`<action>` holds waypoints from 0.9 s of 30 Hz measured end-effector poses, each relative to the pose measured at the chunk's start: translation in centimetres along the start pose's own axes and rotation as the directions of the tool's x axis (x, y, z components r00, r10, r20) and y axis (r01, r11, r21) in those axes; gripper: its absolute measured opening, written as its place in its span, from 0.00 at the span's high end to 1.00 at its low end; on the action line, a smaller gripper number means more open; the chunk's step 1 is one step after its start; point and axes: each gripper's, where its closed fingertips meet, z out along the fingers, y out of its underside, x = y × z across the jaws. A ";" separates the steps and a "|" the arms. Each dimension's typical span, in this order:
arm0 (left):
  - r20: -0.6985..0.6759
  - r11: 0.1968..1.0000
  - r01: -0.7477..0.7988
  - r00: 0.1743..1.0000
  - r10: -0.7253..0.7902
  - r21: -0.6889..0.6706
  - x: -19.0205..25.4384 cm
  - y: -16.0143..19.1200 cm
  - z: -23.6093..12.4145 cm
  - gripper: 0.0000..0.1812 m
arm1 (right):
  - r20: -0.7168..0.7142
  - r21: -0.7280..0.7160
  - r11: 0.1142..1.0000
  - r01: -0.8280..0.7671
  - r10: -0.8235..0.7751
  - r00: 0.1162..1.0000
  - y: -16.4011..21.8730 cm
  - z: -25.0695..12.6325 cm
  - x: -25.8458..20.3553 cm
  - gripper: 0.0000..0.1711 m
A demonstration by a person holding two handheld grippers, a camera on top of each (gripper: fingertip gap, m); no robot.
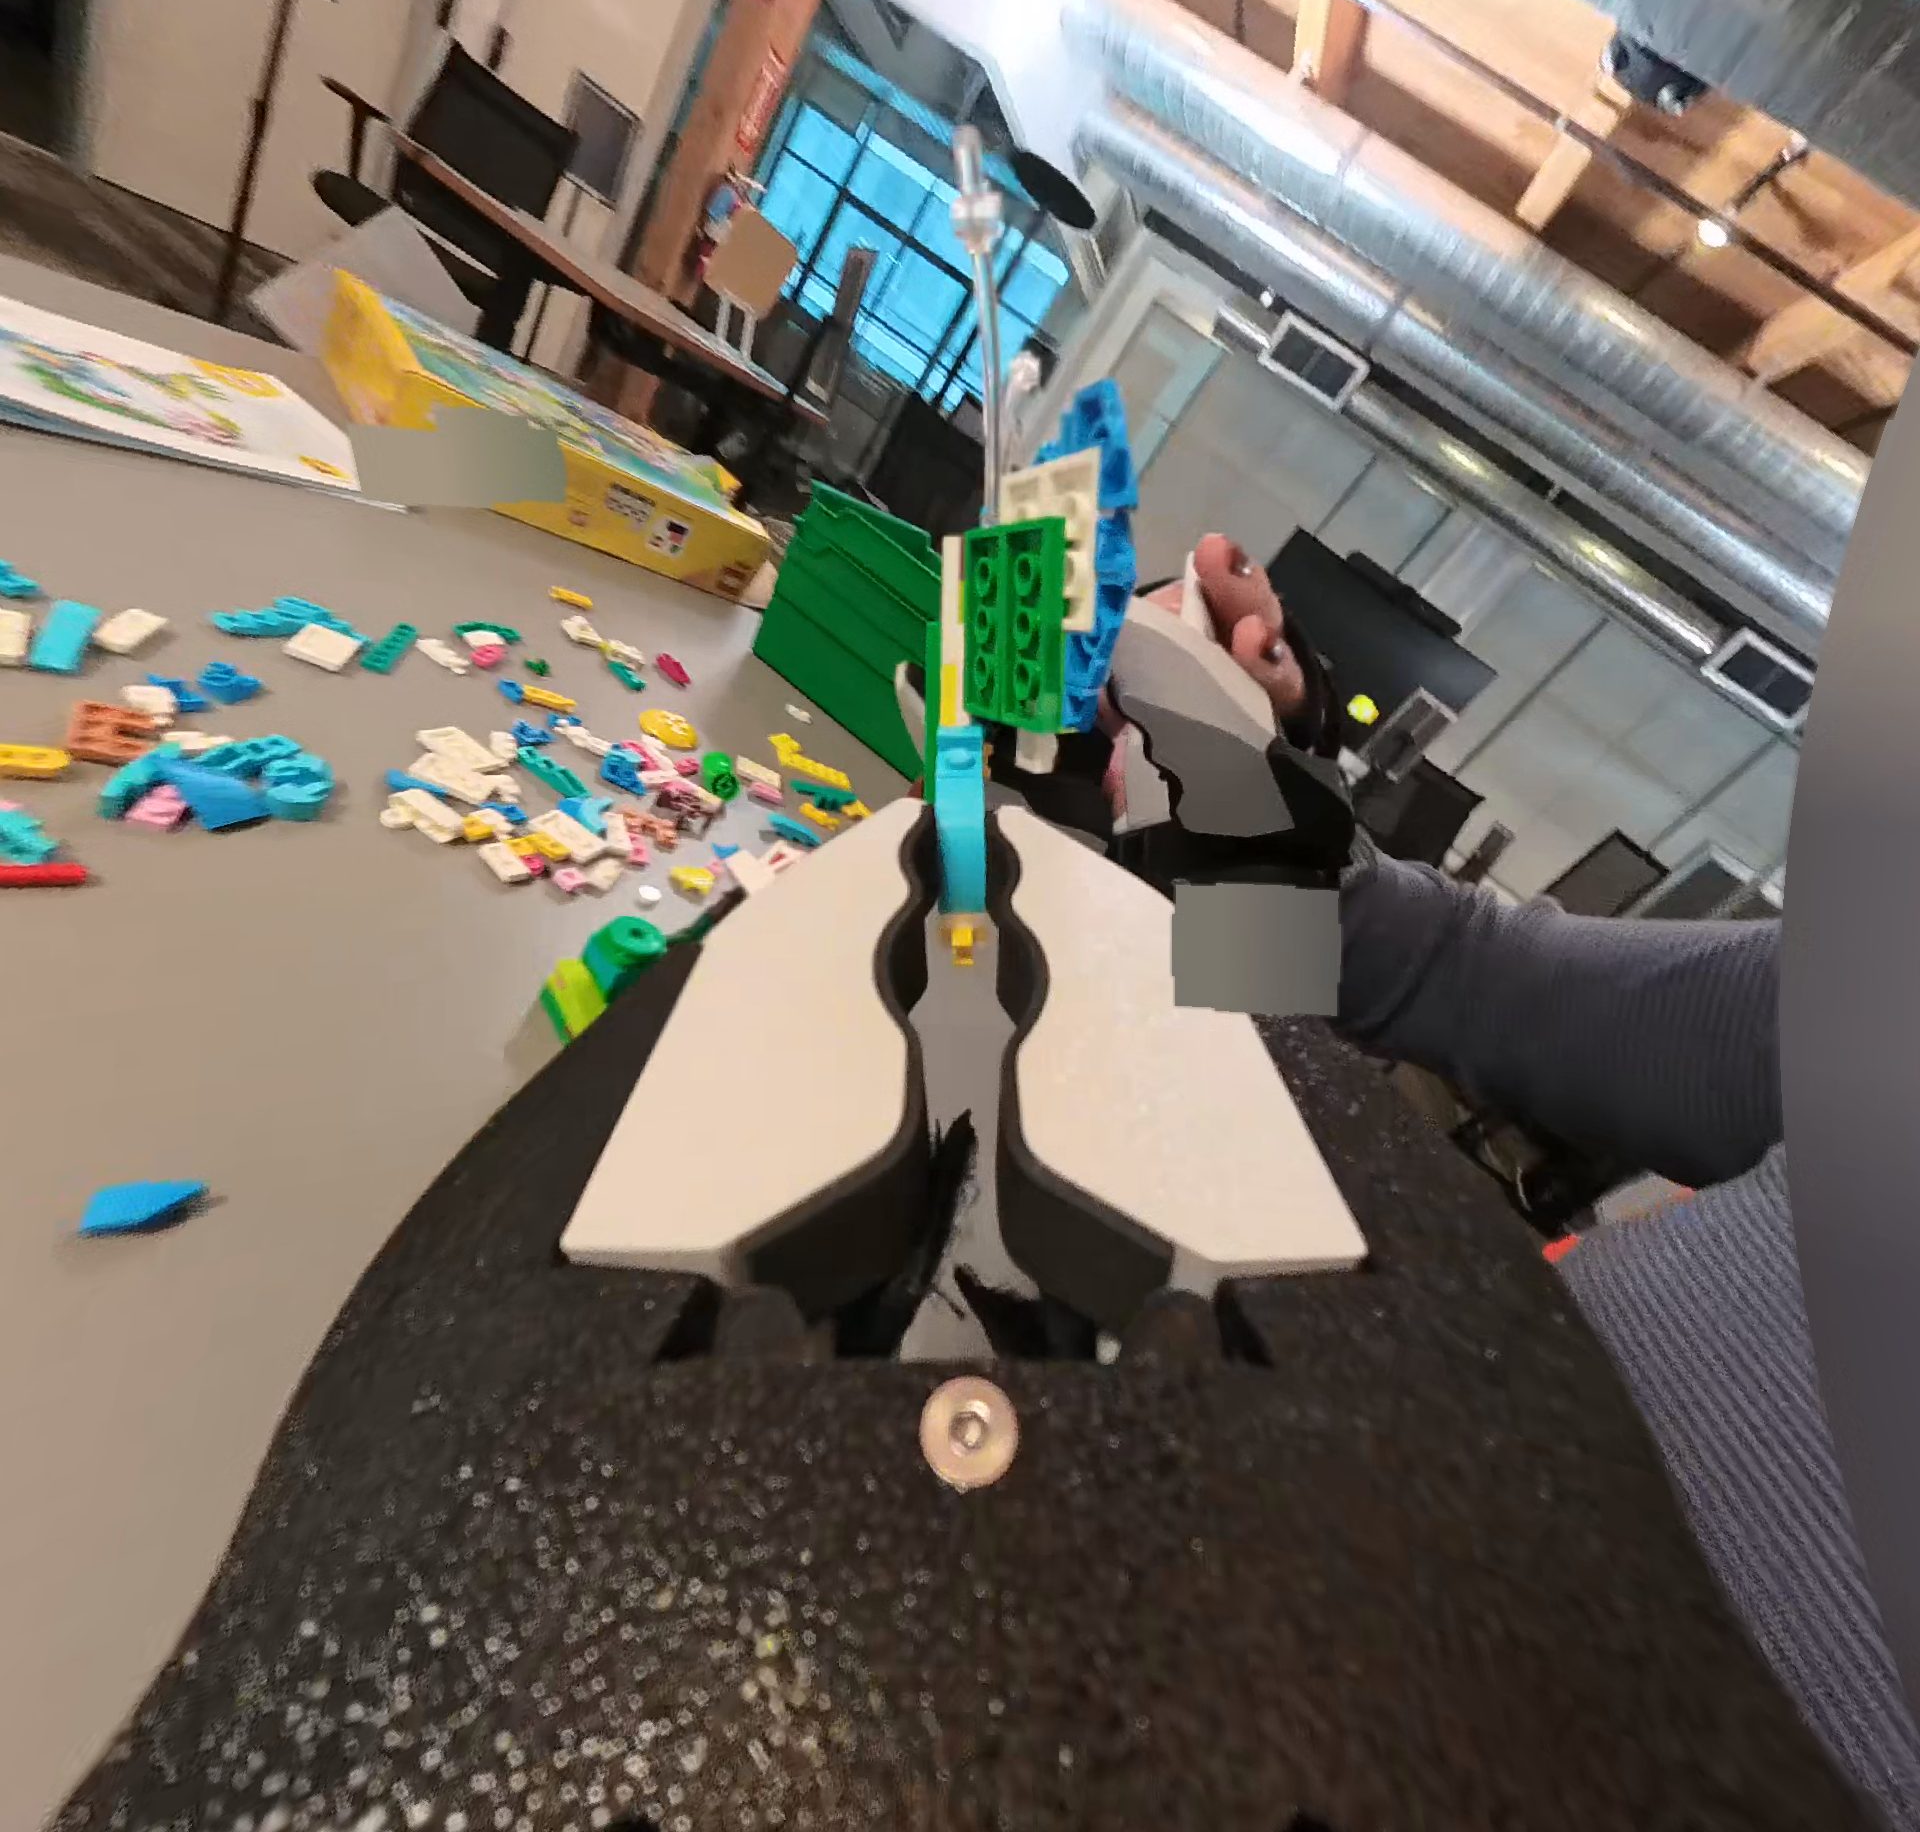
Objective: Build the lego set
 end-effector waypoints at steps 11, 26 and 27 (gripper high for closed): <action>0.105 0.971 0.131 0.982 -0.154 0.199 -3.2 -1.5 -7.9 0.96 | -0.038 0.142 0.976 -0.163 0.170 0.985 -6.1 6.0 0.5 0.70; 0.407 0.772 0.078 0.814 -0.415 0.631 -9.6 -5.6 -26.9 0.96 | 0.101 0.352 0.792 -0.499 0.497 0.862 -16.3 9.5 2.3 0.58; 0.433 0.759 0.079 0.781 -0.450 0.646 -10.6 -5.5 -28.1 0.96 | 0.113 0.357 0.778 -0.517 0.514 0.850 -16.9 9.3 2.1 0.59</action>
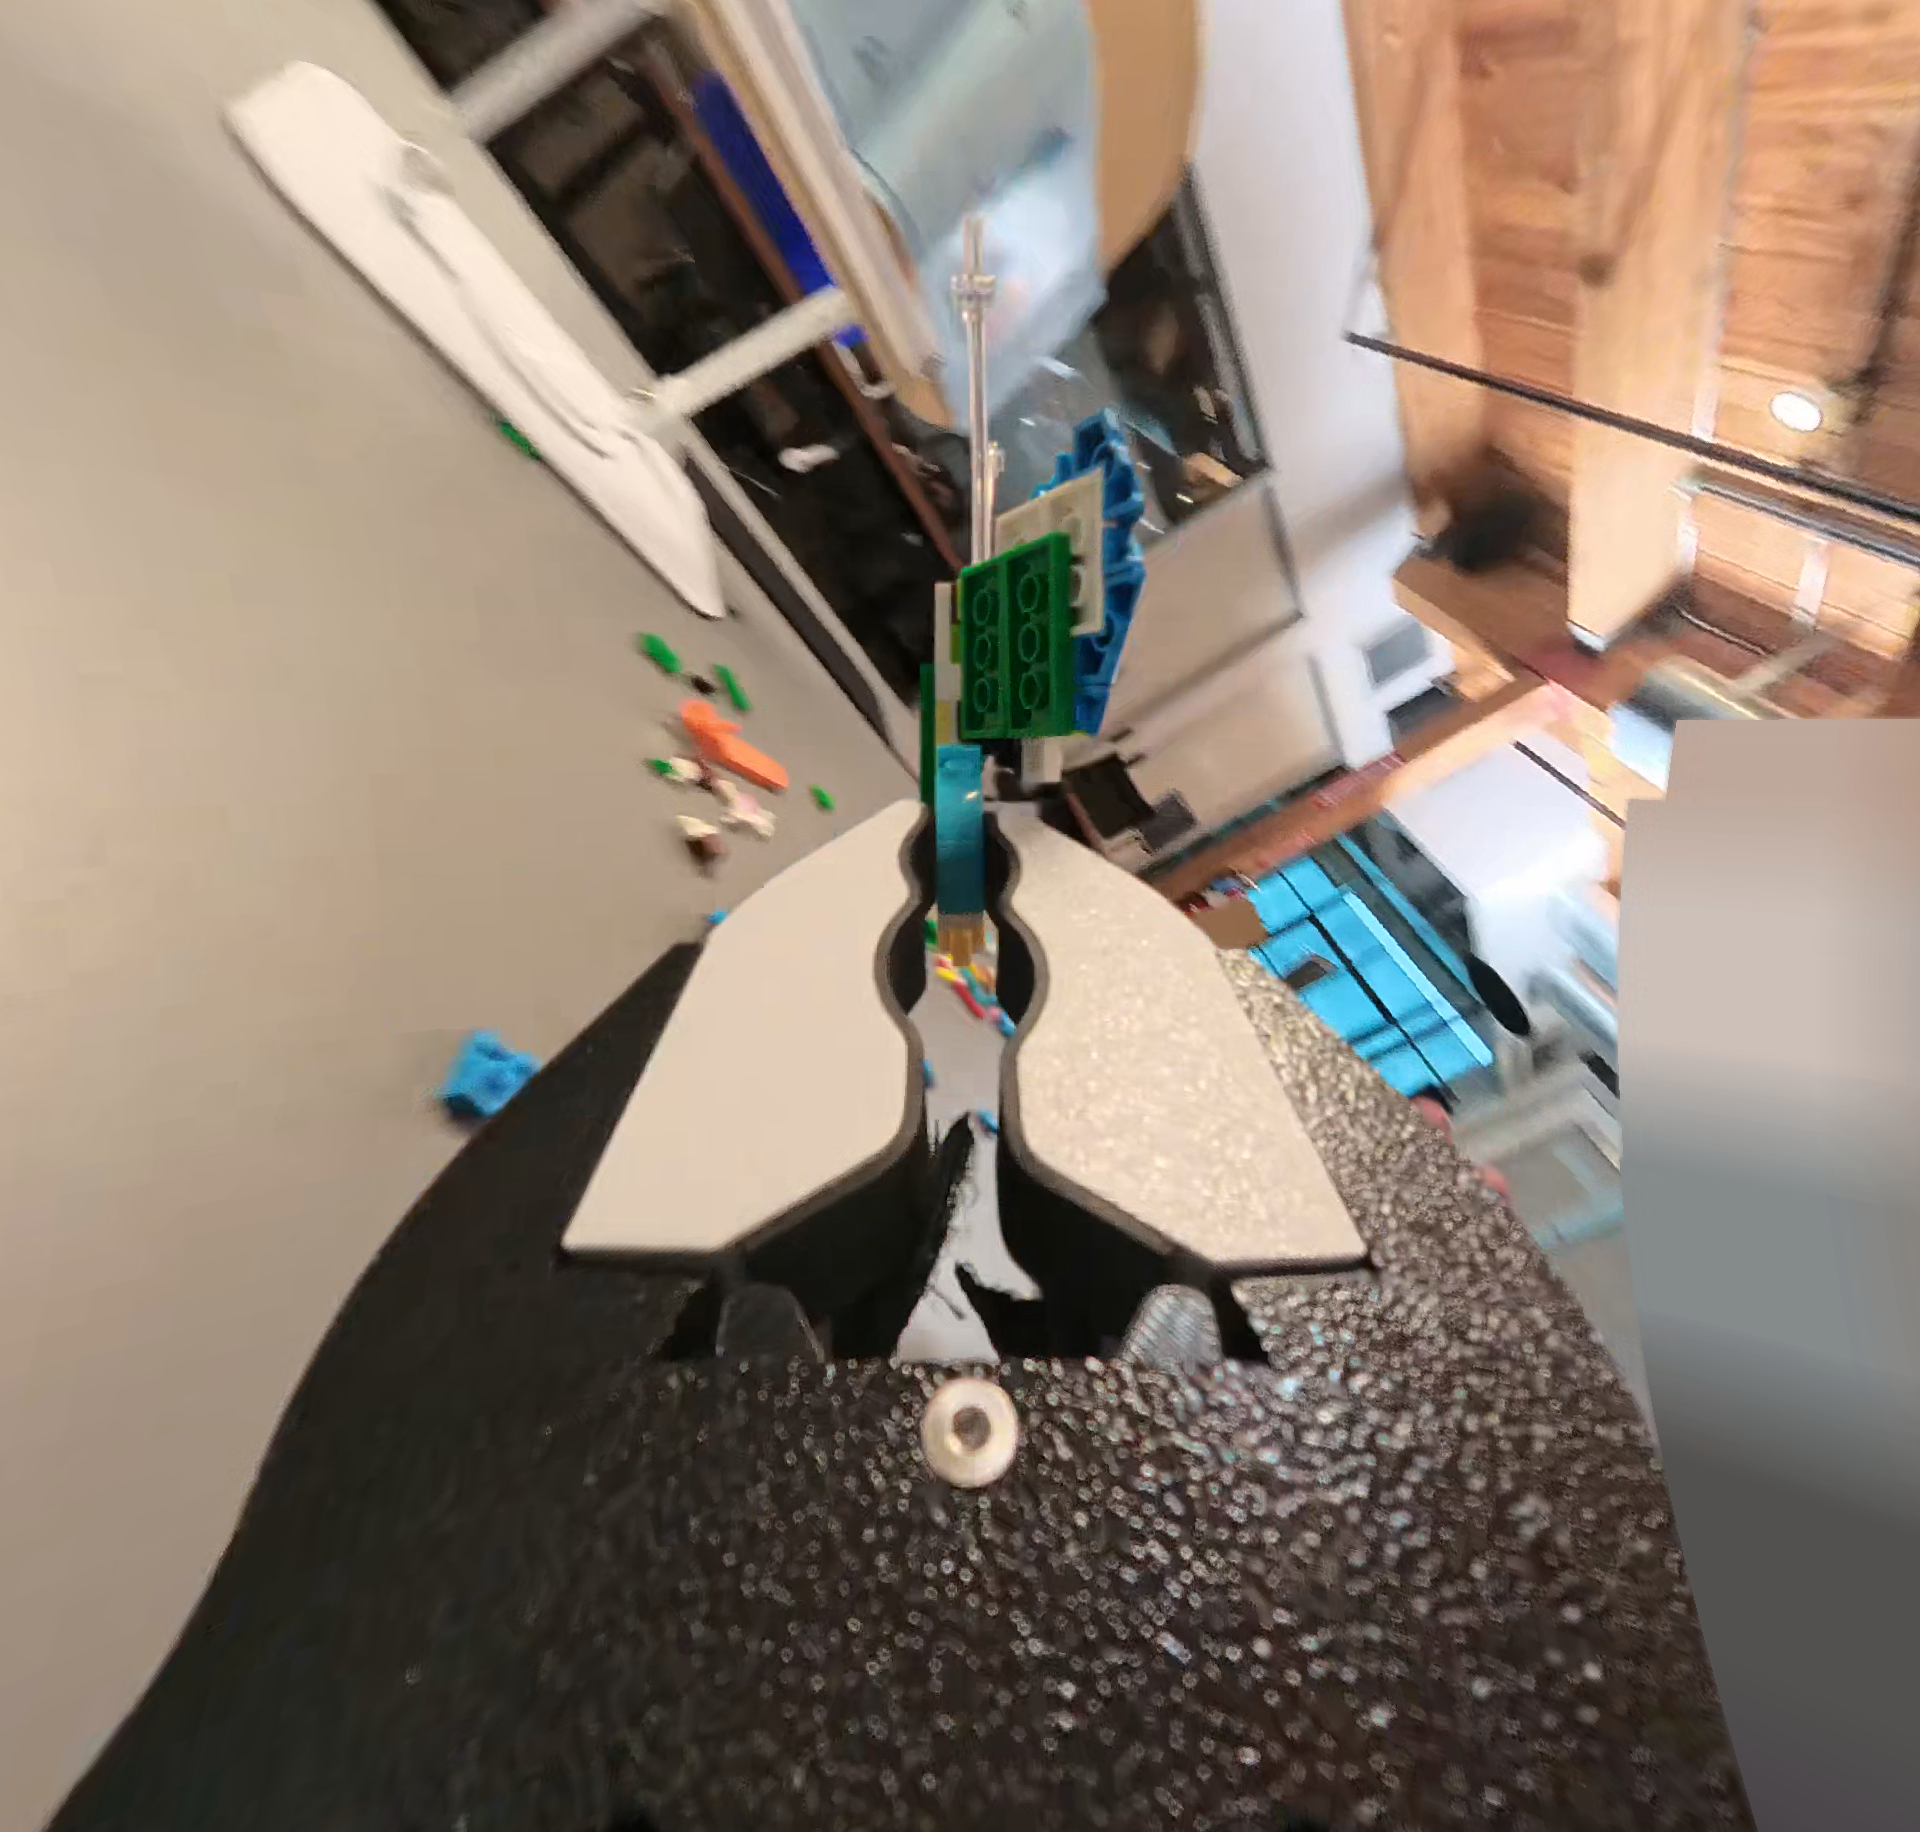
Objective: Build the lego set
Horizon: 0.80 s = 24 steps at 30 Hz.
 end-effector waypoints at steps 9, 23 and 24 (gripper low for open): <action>0.298 0.978 0.183 0.933 -0.204 0.098 -9.0 -3.2 0.0 0.96 | 0.006 0.085 0.986 -0.144 0.144 0.989 -3.5 -1.2 -2.4 0.61; 0.478 0.942 0.256 0.814 -0.331 0.217 -10.5 -3.2 -0.5 0.71 | 0.021 0.115 0.948 -0.298 0.297 0.955 -3.8 -1.8 -3.0 0.66; 0.498 0.945 0.236 0.805 -0.321 0.227 -10.4 -3.1 -0.8 0.68 | 0.025 0.110 0.942 -0.318 0.317 0.948 -3.6 -1.8 -3.0 0.66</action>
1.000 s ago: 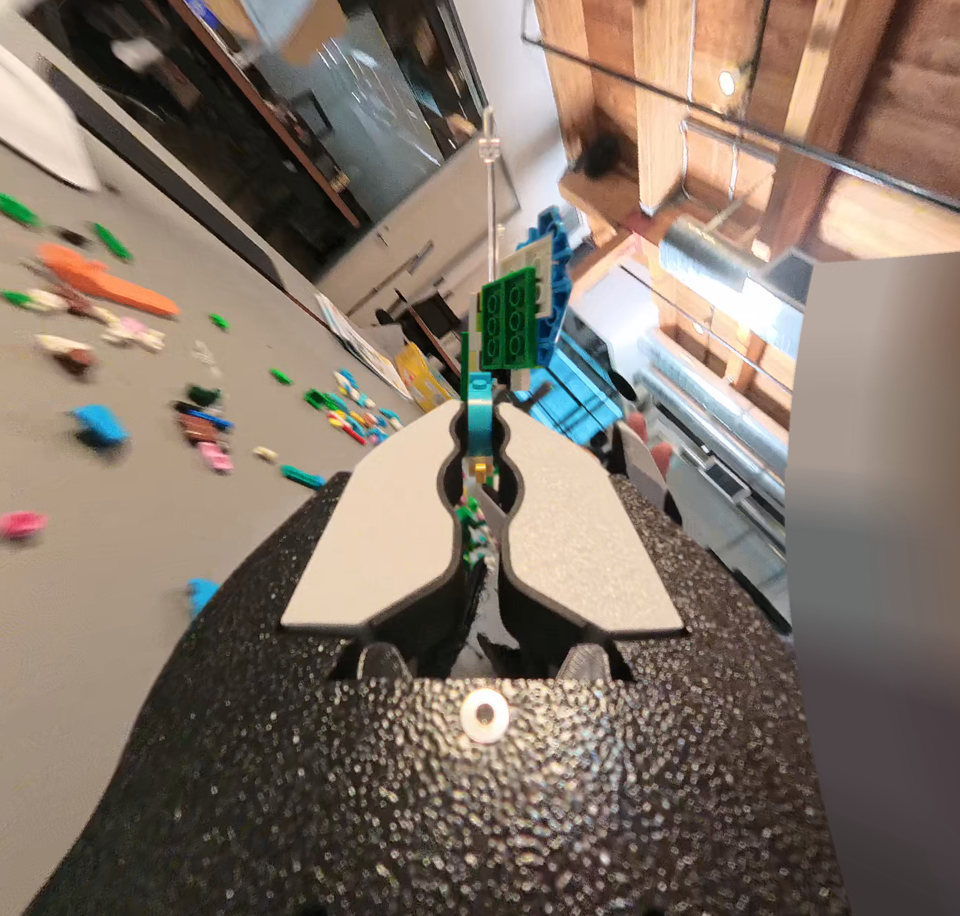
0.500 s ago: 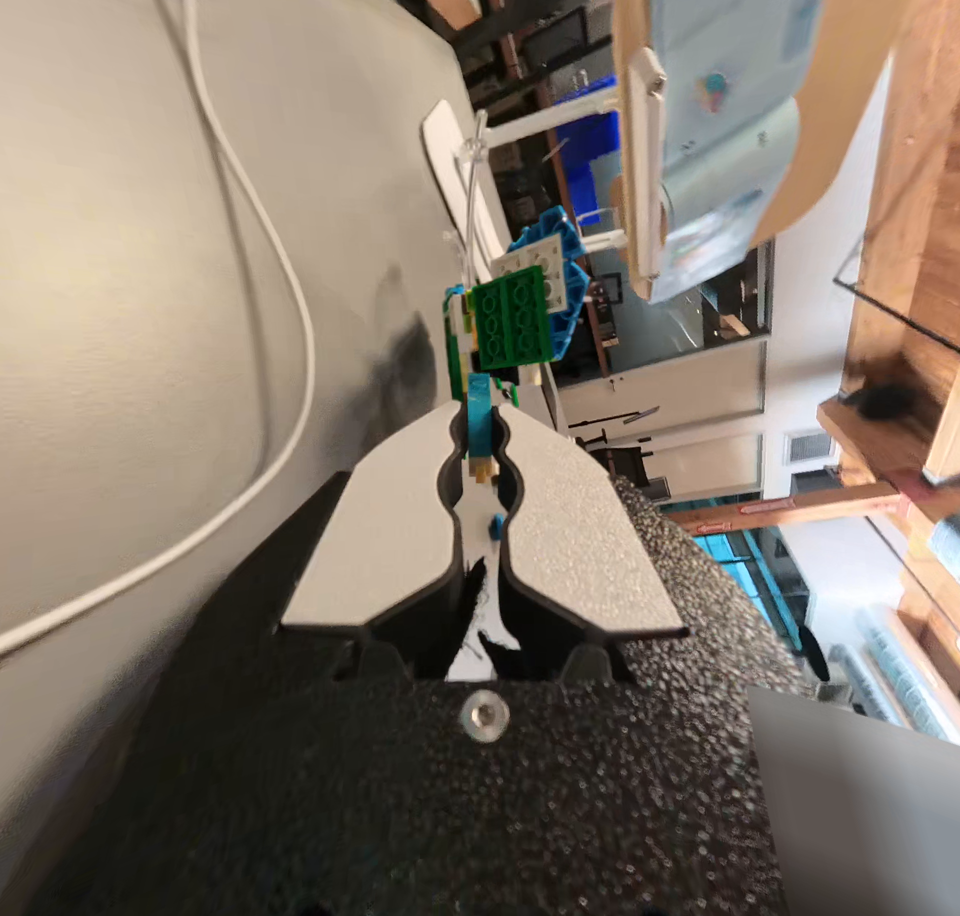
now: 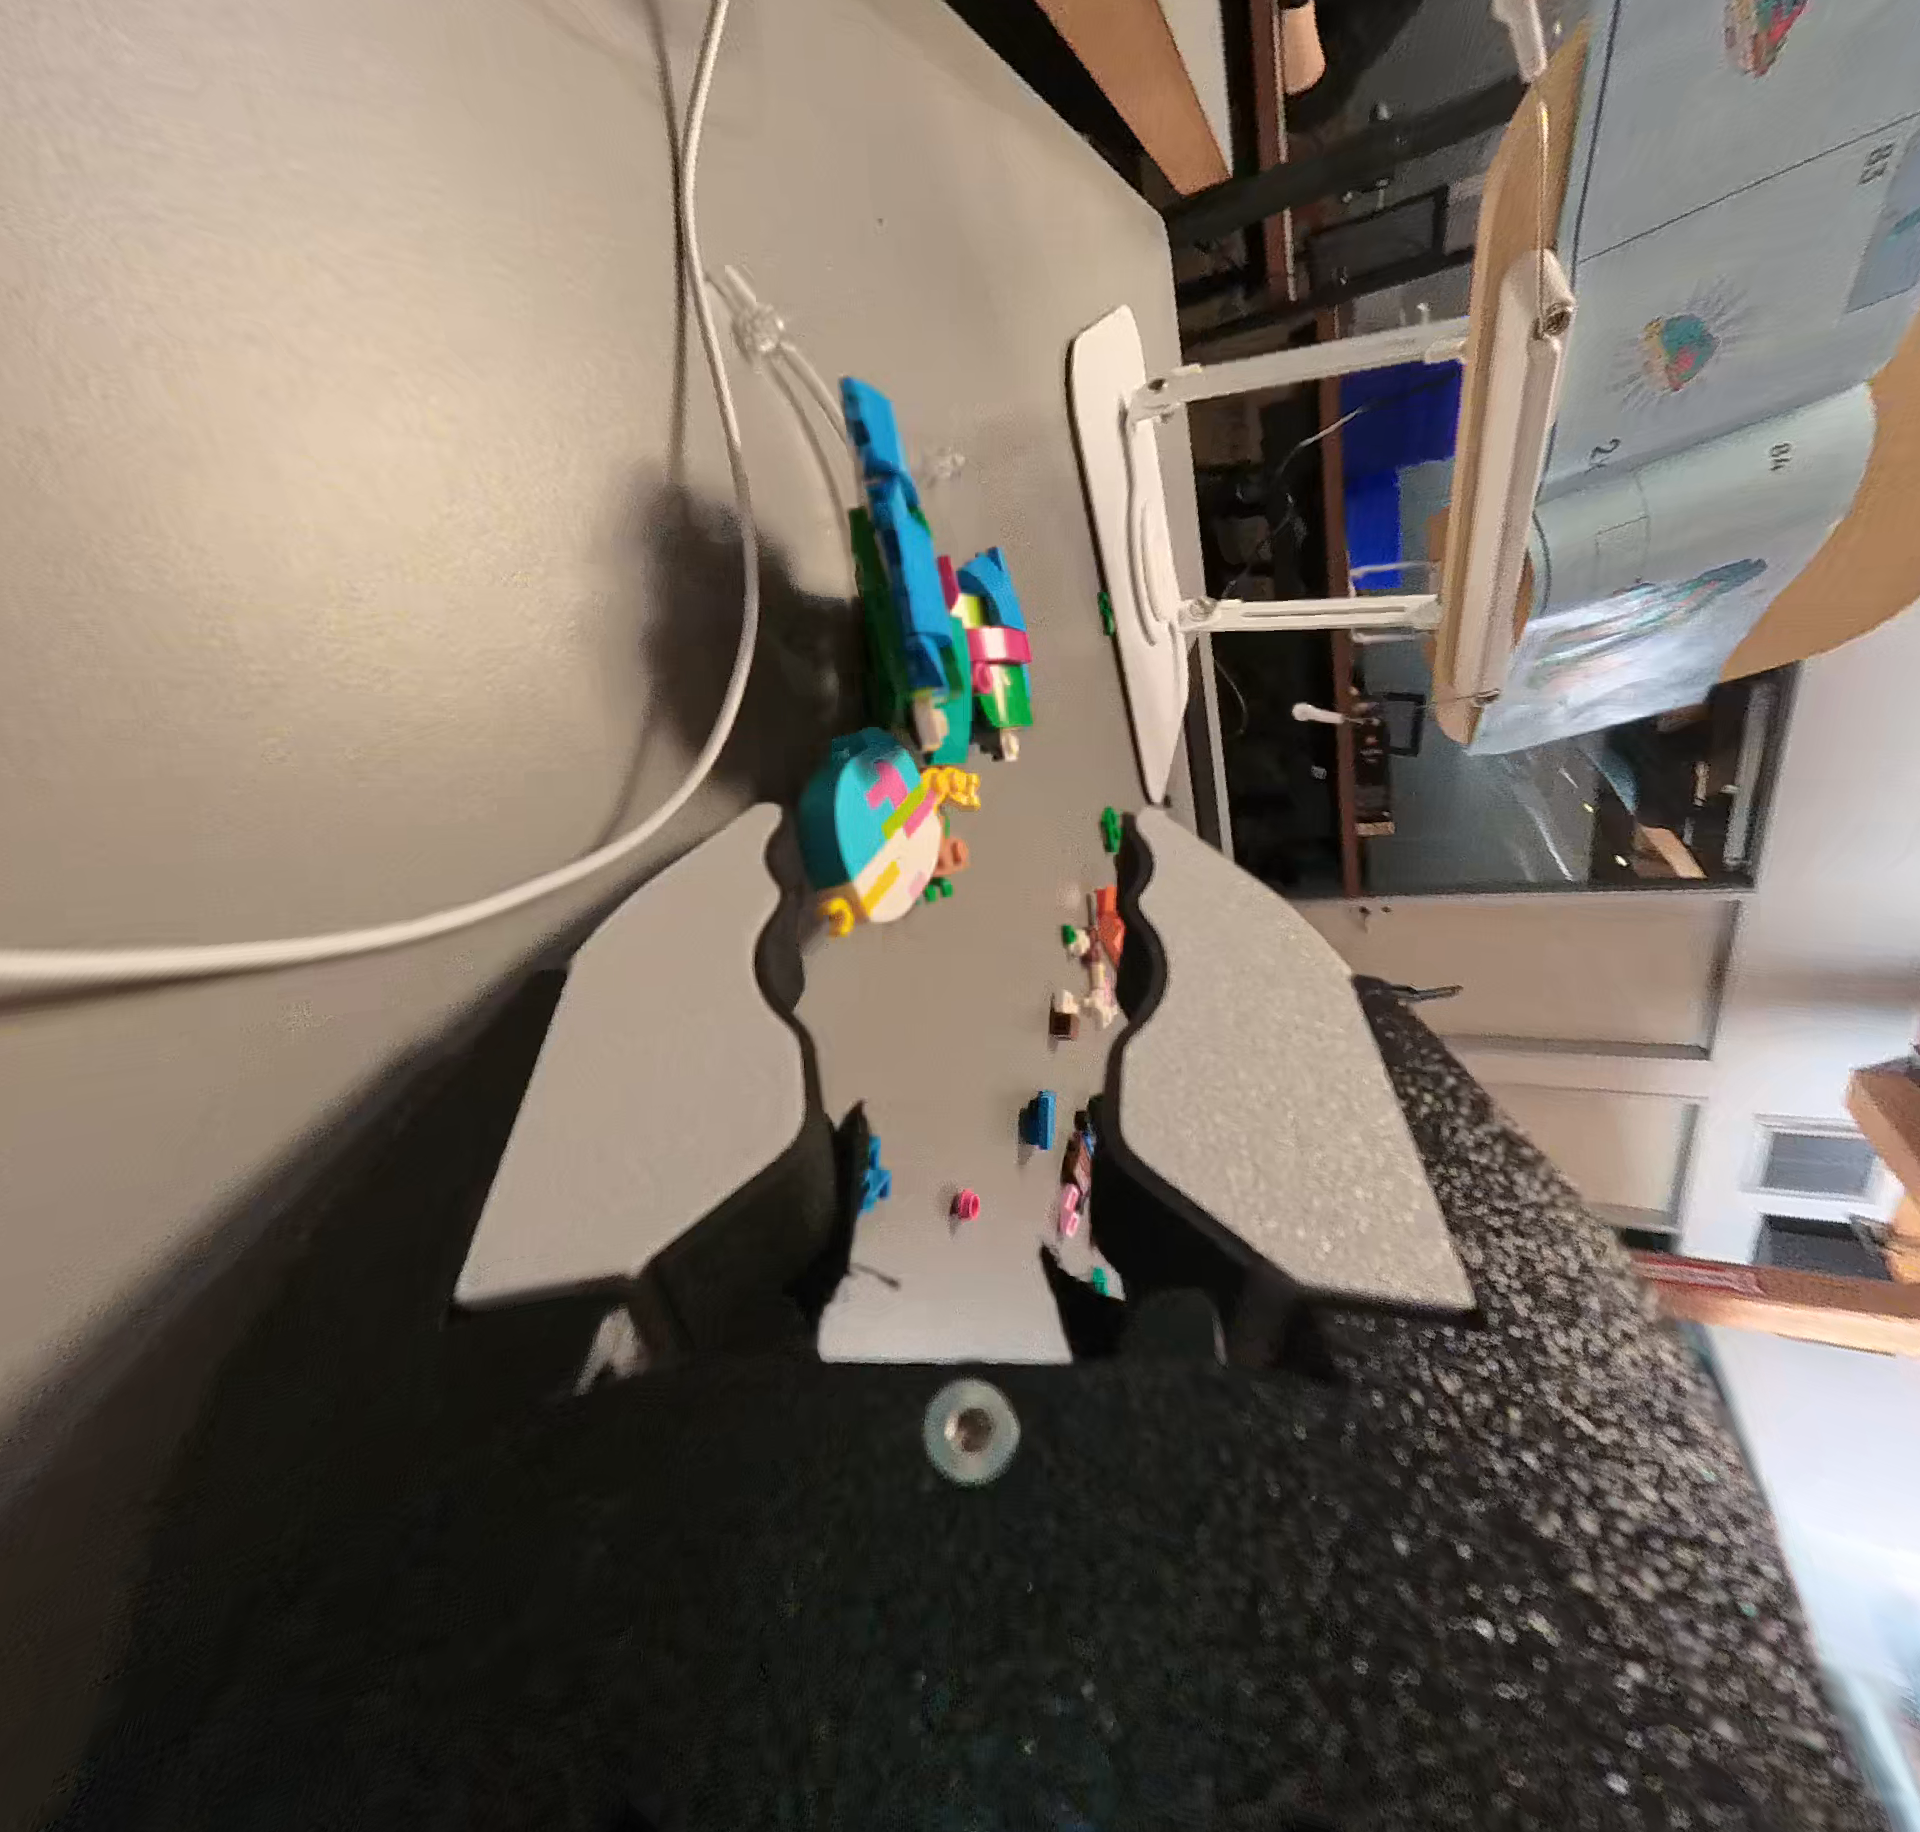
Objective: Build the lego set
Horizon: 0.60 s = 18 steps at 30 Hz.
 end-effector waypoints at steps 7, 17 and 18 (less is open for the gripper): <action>-0.086 0.993 -0.114 0.989 0.117 0.033 2.1 2.7 -2.5 0.69 | -0.115 -0.026 0.963 -0.270 0.265 0.957 1.5 -0.3 2.7 0.69; -0.104 0.520 -0.794 0.516 0.850 0.314 10.4 8.4 -5.6 0.85 | -0.299 -0.097 0.884 -0.458 0.413 0.860 5.6 -0.8 5.3 0.89; -0.071 0.419 -0.839 0.422 0.904 0.348 11.6 9.0 -5.3 0.85 | -0.309 -0.106 0.879 -0.464 0.415 0.856 6.0 -0.9 5.3 0.93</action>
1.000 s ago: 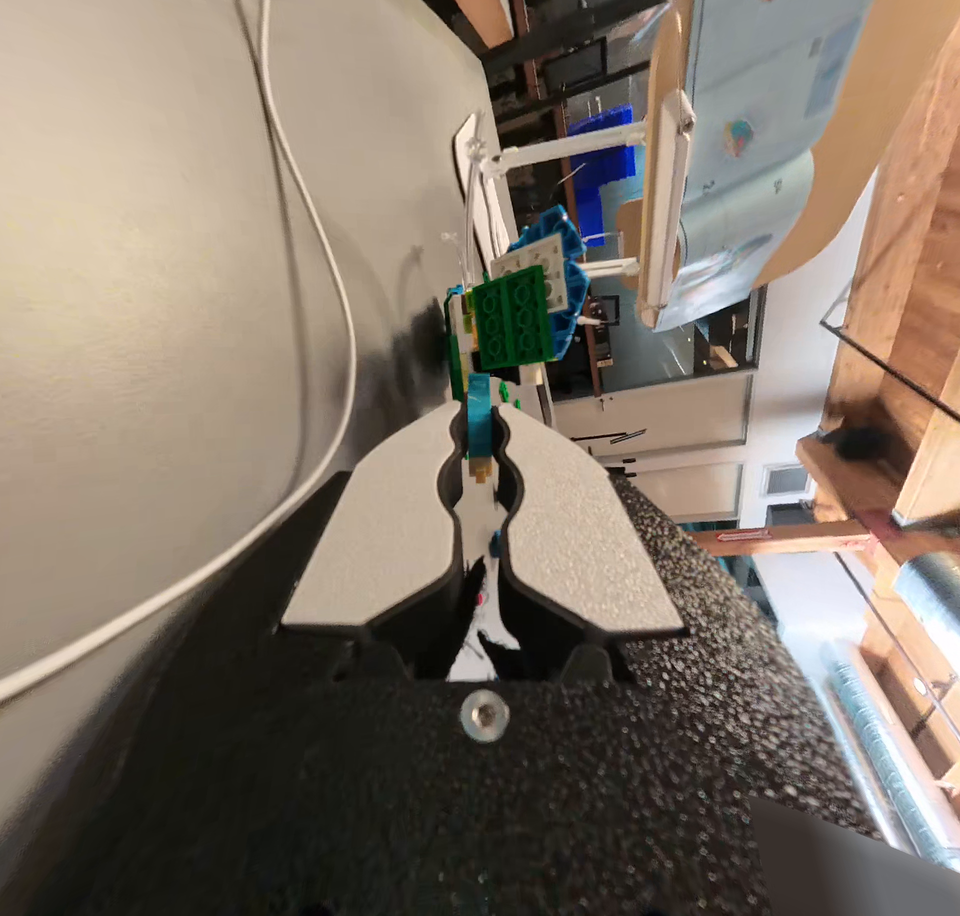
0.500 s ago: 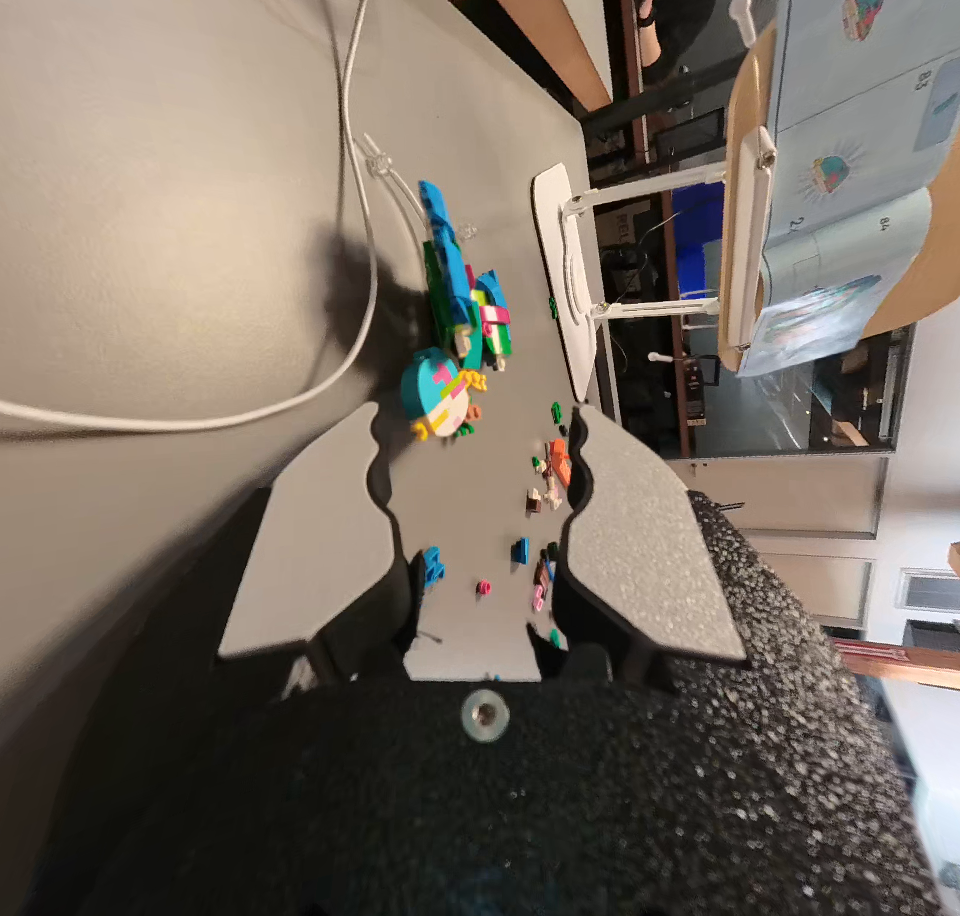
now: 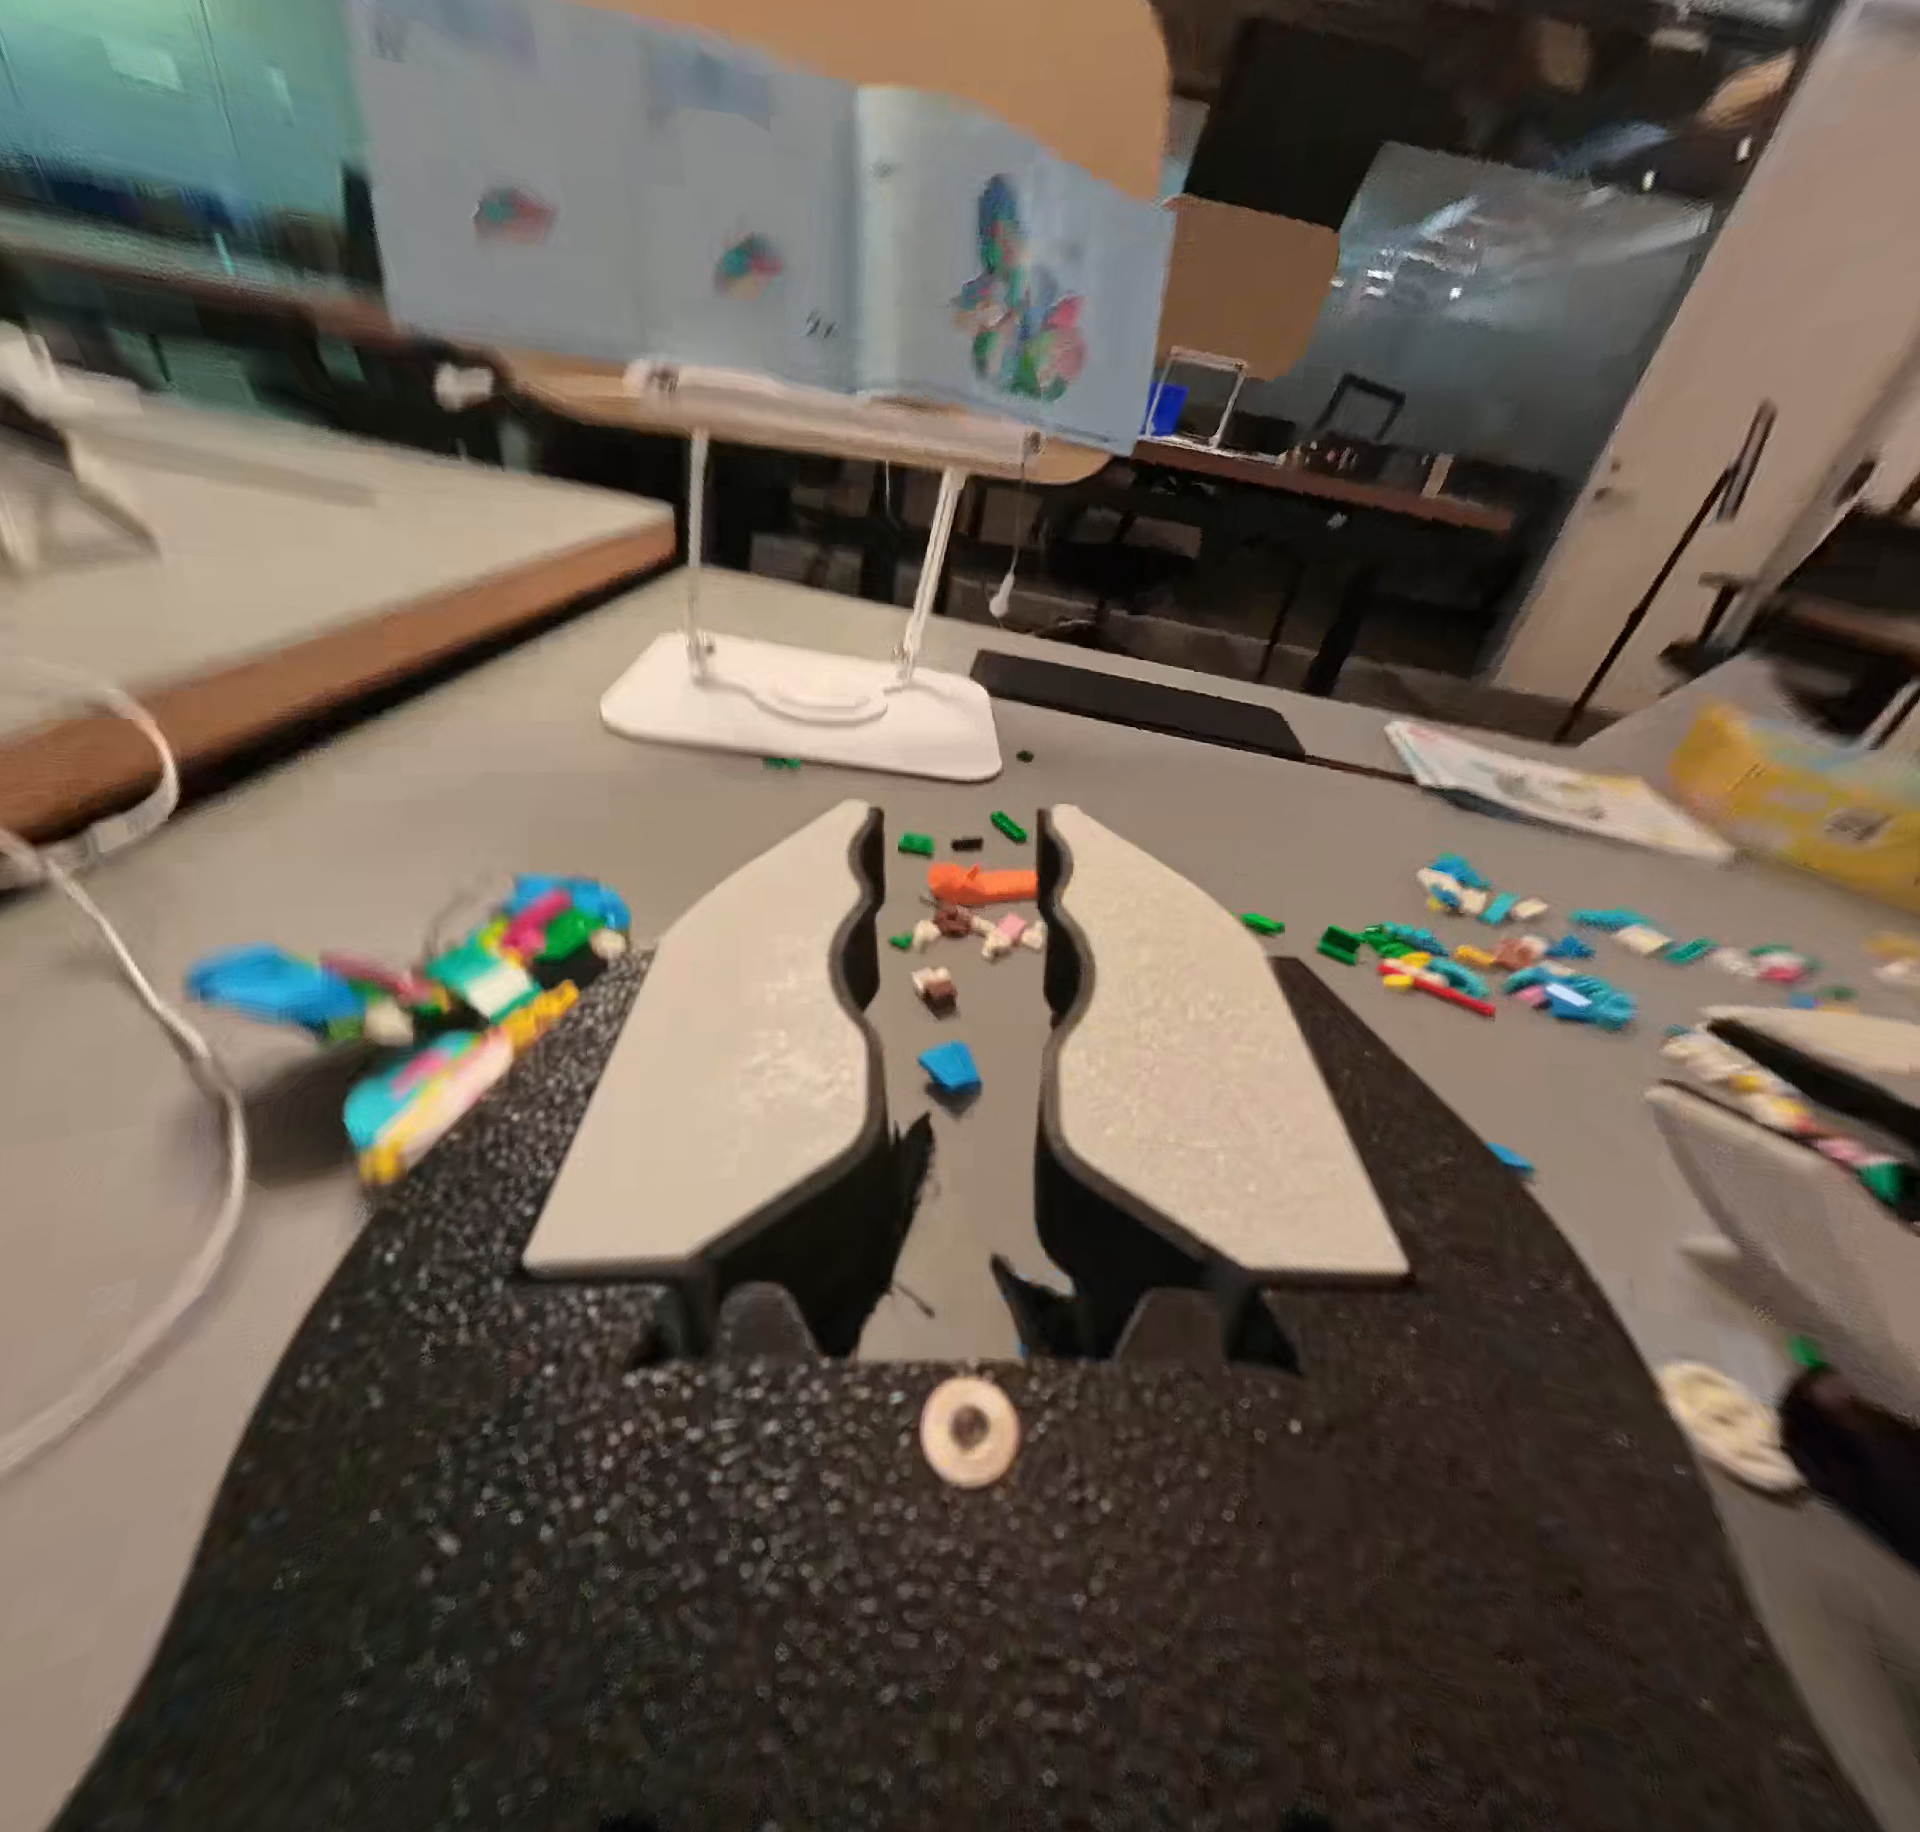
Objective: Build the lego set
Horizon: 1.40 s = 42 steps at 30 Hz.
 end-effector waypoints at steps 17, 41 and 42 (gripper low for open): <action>-0.022 0.684 -0.643 0.723 0.691 0.346 3.7 -3.2 9.9 1.00 | -0.128 -0.118 0.993 0.021 -0.036 0.991 2.1 -0.4 2.6 1.00; 0.021 0.629 -0.727 0.659 0.752 0.275 1.5 1.2 11.4 0.93 | -0.146 -0.050 0.998 0.049 -0.056 0.988 0.9 -0.6 3.3 1.00; 0.026 0.631 -0.726 0.661 0.750 0.273 1.4 1.1 11.4 0.93 | -0.144 -0.051 0.997 0.060 -0.067 0.987 0.9 -0.5 3.2 1.00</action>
